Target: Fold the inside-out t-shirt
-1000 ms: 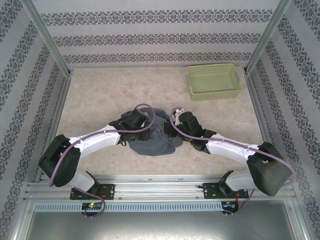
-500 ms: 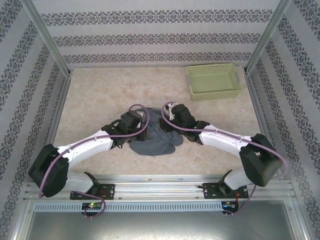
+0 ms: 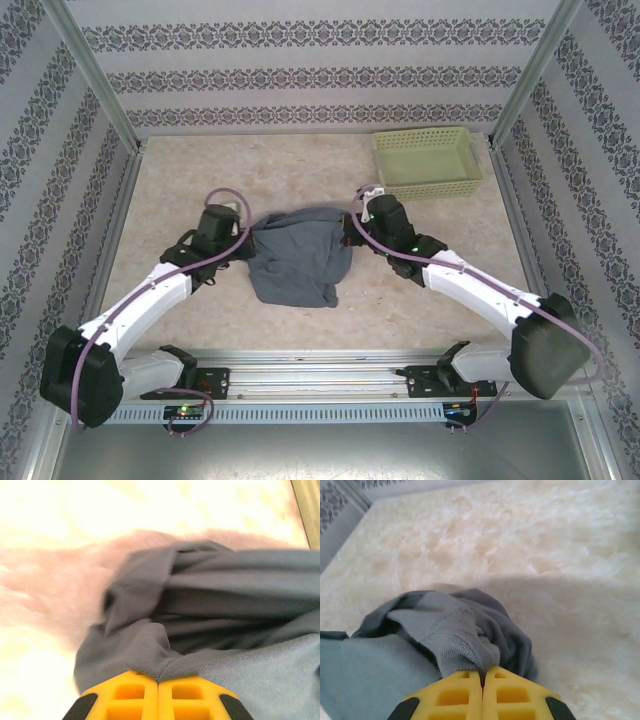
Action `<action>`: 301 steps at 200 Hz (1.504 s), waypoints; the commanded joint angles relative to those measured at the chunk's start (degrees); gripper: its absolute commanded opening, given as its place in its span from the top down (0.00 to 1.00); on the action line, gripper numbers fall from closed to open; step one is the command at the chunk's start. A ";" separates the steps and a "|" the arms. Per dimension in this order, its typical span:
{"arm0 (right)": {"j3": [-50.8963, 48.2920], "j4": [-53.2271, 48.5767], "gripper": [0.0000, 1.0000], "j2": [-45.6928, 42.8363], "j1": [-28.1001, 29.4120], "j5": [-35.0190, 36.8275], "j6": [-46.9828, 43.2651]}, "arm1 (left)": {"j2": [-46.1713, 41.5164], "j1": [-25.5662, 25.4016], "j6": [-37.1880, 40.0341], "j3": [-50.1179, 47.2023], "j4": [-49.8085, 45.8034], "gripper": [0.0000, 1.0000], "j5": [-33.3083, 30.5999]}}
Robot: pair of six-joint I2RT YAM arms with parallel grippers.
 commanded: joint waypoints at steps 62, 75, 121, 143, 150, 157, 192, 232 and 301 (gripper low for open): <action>-10.05 6.06 1.00 -5.84 -1.98 -3.77 5.97 | 3.27 2.21 0.35 2.39 -1.27 1.00 4.79; -10.81 7.81 1.00 -6.49 -1.96 -6.34 5.33 | 6.26 2.00 1.46 3.05 -3.94 1.00 7.26; -12.19 4.64 0.94 -6.02 -2.92 -6.38 5.69 | 7.03 -4.36 -0.09 -4.44 -7.46 1.00 5.03; -12.35 5.93 0.77 -2.95 -3.21 -7.88 6.02 | 6.06 -4.84 -1.03 -8.58 -5.18 1.00 7.98; -11.87 6.09 0.74 -1.82 -3.21 -8.42 5.80 | 5.82 -5.42 -0.92 -9.06 -4.64 1.00 8.61; -10.98 6.01 0.70 -0.62 -3.21 -9.03 5.56 | 5.67 -6.15 -0.62 -9.25 -4.48 1.00 8.90; -6.09 3.16 0.68 4.73 -2.78 -7.16 3.43 | 5.56 -7.11 -0.46 -9.19 -4.61 1.00 8.62; -1.94 -3.31 0.97 5.50 -1.98 1.12 0.06 | 3.79 -7.03 -2.04 -10.13 -8.57 1.00 0.77; -6.03 0.36 1.00 -11.36 -9.70 -4.89 1.98 | 5.47 -3.04 -9.51 -12.09 -11.21 1.00 -1.66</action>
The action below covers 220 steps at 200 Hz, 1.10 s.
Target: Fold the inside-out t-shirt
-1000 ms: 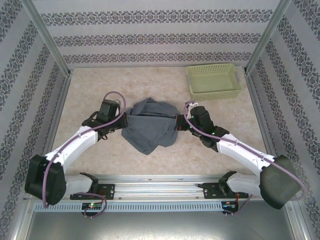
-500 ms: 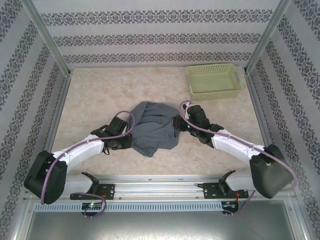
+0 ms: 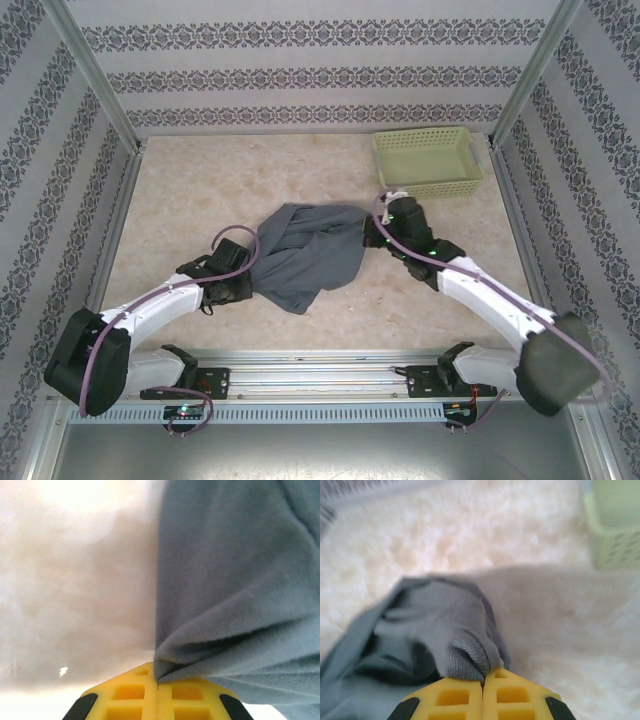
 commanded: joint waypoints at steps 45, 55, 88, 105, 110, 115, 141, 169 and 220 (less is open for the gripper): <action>-2.07 9.05 1.00 -4.53 0.33 -11.54 -1.50 | 0.28 -2.21 0.42 10.55 -6.64 0.60 -2.06; -2.60 10.85 1.00 -4.67 1.38 -12.91 -1.78 | -0.60 -4.08 1.74 14.32 -7.92 0.51 -4.29; -2.47 13.57 1.00 -5.62 4.37 -16.16 -3.24 | -1.30 -11.58 9.42 22.38 -1.35 0.34 -2.29; -1.76 13.64 1.00 -5.98 5.91 -16.77 -4.28 | -0.33 -13.95 10.63 23.31 5.21 0.30 1.47; -1.63 13.73 1.00 -6.17 6.22 -16.97 -4.50 | 0.13 -14.23 10.76 23.26 7.35 0.29 2.97; -1.47 13.86 1.00 -6.27 6.51 -17.20 -4.82 | 0.79 -14.41 10.75 23.19 9.03 0.28 4.03; -1.42 14.24 1.00 -7.73 7.62 -18.52 -6.01 | 5.64 -14.64 10.95 24.41 11.49 0.23 2.07; -3.08 14.41 1.00 -10.94 7.85 -18.44 -7.34 | 12.27 -14.39 12.54 26.70 12.08 0.19 1.86; -5.45 12.56 1.00 -13.83 7.76 -18.17 -8.02 | 23.33 -11.40 12.47 33.19 9.71 0.36 -3.71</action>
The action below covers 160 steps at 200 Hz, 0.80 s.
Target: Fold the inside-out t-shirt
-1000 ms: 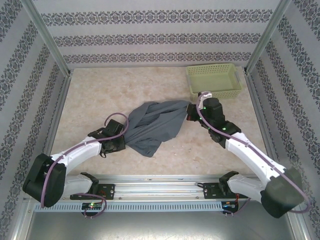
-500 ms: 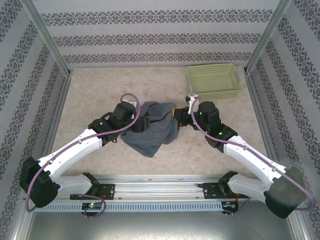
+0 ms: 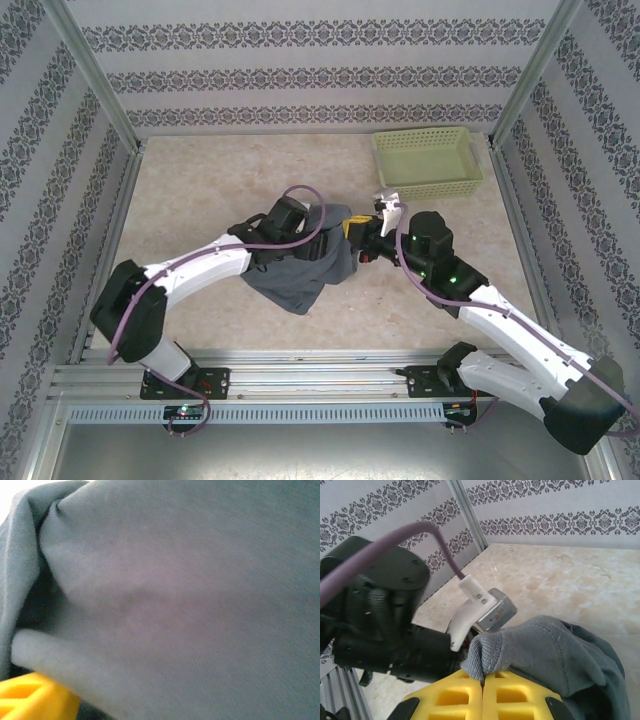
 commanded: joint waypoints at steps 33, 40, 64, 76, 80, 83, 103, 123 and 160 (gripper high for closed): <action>-2.71 0.00 1.00 -2.42 -0.39 0.15 -1.94 | 4.18 6.77 0.97 5.07 1.72 0.49 -6.96; -2.90 0.08 1.00 -2.68 -0.70 -0.08 -1.90 | 5.10 7.52 1.19 5.96 1.26 0.47 -6.80; -3.16 0.11 1.00 -3.12 -1.45 -1.26 -1.64 | 8.67 8.94 2.15 8.23 1.27 0.38 -5.62; -3.24 0.43 1.00 -2.99 -1.64 -1.53 -1.33 | 10.60 9.06 2.62 9.10 1.94 0.36 -4.12; -3.18 0.51 1.00 -2.91 -1.73 -1.53 -1.22 | 11.30 9.08 2.77 9.65 1.79 0.35 -3.70; -3.16 0.48 1.00 -2.87 -1.81 -1.58 -1.16 | 11.78 9.10 2.80 10.00 1.61 0.34 -3.47; -2.95 0.40 1.00 -2.69 -2.23 -1.55 -0.89 | 15.16 9.19 3.27 11.75 0.63 0.35 -3.31; -3.39 0.77 1.00 -3.19 -3.07 -0.52 -0.26 | 18.17 9.51 4.05 12.83 -0.13 0.36 -3.32; -3.71 0.35 1.00 -3.32 -4.45 0.61 0.80 | 19.49 9.86 3.68 13.16 -0.83 0.61 -3.32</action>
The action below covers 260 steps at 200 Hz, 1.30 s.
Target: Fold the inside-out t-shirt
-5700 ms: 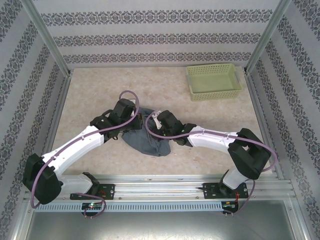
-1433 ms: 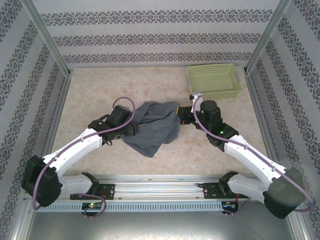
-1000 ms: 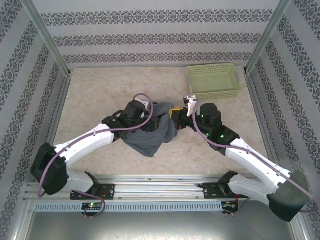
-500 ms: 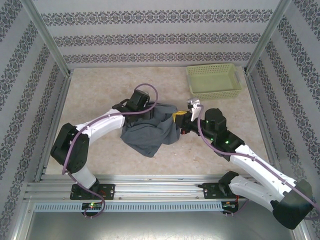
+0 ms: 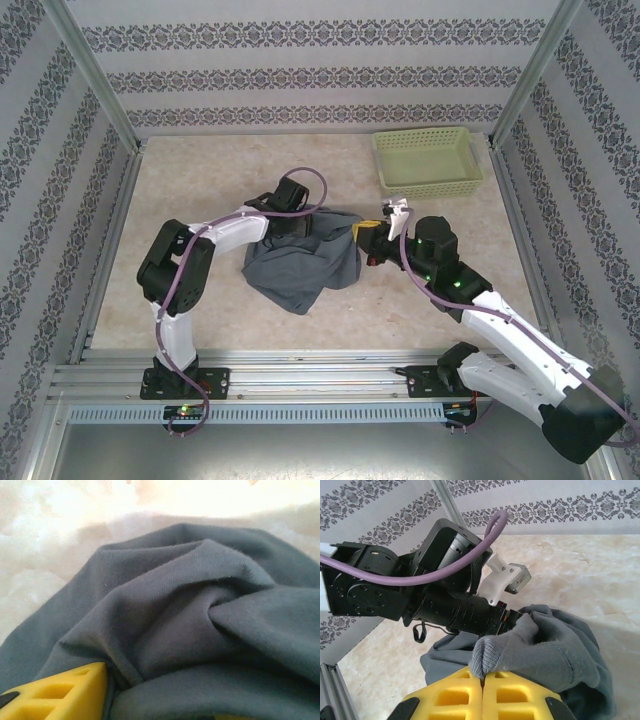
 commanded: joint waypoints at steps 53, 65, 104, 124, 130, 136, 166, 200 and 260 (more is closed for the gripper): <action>2.90 -4.50 1.00 0.93 -4.97 10.21 1.78 | -14.02 0.88 -0.62 -0.06 -4.00 1.00 -0.62; 4.31 -5.73 1.00 2.02 -7.03 10.11 1.93 | -19.37 0.87 -1.19 -1.35 -3.81 1.00 -0.22; 9.97 -10.46 1.00 10.05 -11.30 9.97 2.11 | -34.60 1.02 -3.24 -8.05 0.27 1.00 6.55; 12.80 -11.70 1.00 15.86 -11.51 8.79 2.83 | -35.92 1.00 -4.23 -8.29 0.97 1.00 14.53; 13.72 -12.17 1.00 17.49 -11.34 8.11 3.03 | -35.61 0.99 -4.66 -8.29 1.53 1.00 16.55; 14.67 -12.64 0.98 19.25 -11.07 7.97 3.30 | -35.22 0.97 -5.03 -8.37 1.90 1.00 17.96; 16.10 -14.61 0.59 21.16 -9.12 11.08 1.85 | -32.25 1.44 -5.70 -7.11 1.22 1.00 19.03; 8.90 -4.76 0.33 13.67 -4.08 4.06 -2.25 | -29.75 2.18 -5.73 -5.38 0.11 1.00 19.50; 6.98 6.58 0.28 22.02 5.80 -5.55 -2.87 | -29.20 2.73 -6.72 -5.24 0.34 1.00 19.93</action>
